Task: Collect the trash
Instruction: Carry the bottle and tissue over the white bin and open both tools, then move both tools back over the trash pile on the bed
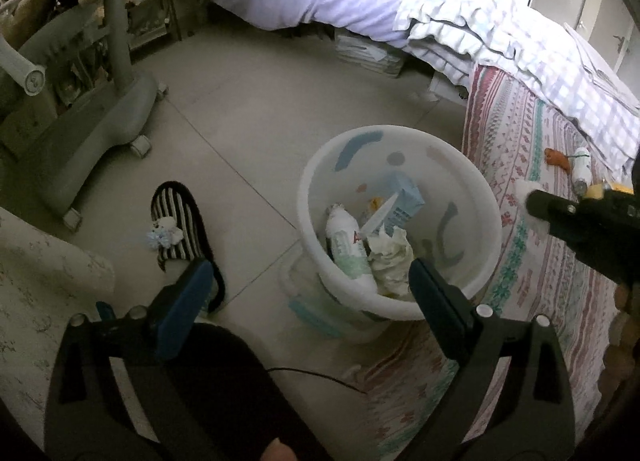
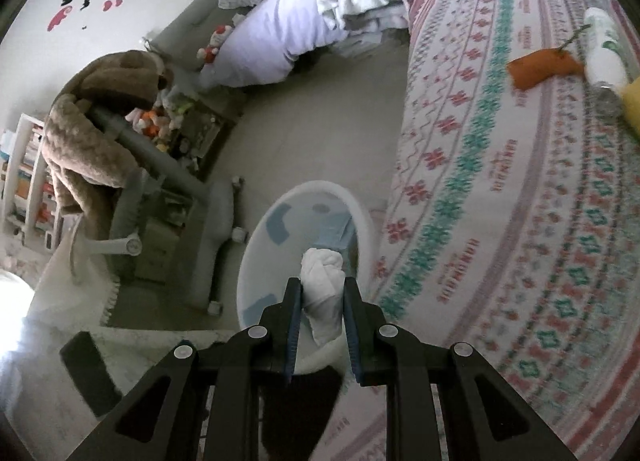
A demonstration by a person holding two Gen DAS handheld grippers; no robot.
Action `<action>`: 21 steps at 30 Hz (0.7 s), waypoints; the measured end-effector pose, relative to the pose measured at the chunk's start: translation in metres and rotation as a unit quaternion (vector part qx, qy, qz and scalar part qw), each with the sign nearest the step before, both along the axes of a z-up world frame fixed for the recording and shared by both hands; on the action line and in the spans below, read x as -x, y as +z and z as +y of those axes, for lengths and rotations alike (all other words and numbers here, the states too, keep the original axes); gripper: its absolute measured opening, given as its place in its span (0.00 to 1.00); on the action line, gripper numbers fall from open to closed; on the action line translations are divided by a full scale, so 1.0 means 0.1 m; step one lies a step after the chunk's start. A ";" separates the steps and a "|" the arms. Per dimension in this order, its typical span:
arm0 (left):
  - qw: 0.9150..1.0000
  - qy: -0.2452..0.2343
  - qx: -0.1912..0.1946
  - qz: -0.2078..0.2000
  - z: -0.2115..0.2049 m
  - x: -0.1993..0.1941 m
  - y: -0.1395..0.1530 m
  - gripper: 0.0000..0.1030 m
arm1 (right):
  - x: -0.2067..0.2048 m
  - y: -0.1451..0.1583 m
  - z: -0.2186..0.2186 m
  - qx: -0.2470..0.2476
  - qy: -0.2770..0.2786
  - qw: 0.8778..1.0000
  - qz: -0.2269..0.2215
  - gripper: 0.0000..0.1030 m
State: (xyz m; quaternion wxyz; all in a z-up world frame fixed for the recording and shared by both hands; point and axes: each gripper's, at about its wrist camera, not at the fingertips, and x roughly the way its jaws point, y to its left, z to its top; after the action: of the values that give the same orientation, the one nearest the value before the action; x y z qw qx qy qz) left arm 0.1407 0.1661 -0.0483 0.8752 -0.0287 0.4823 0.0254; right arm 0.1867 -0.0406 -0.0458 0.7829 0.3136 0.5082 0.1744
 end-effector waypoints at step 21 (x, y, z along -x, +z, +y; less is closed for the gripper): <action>1.000 0.007 -0.003 -0.003 -0.04 0.03 0.06 0.96 | 0.11 0.30 -0.36 0.013 -0.027 0.999 -0.039 0.78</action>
State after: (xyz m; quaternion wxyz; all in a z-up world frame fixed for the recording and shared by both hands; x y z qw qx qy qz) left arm 0.1380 0.1626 -0.0426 0.8763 -0.0297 0.4797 0.0333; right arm 0.1761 -0.0765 -0.0160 0.8104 0.3103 0.4711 0.1582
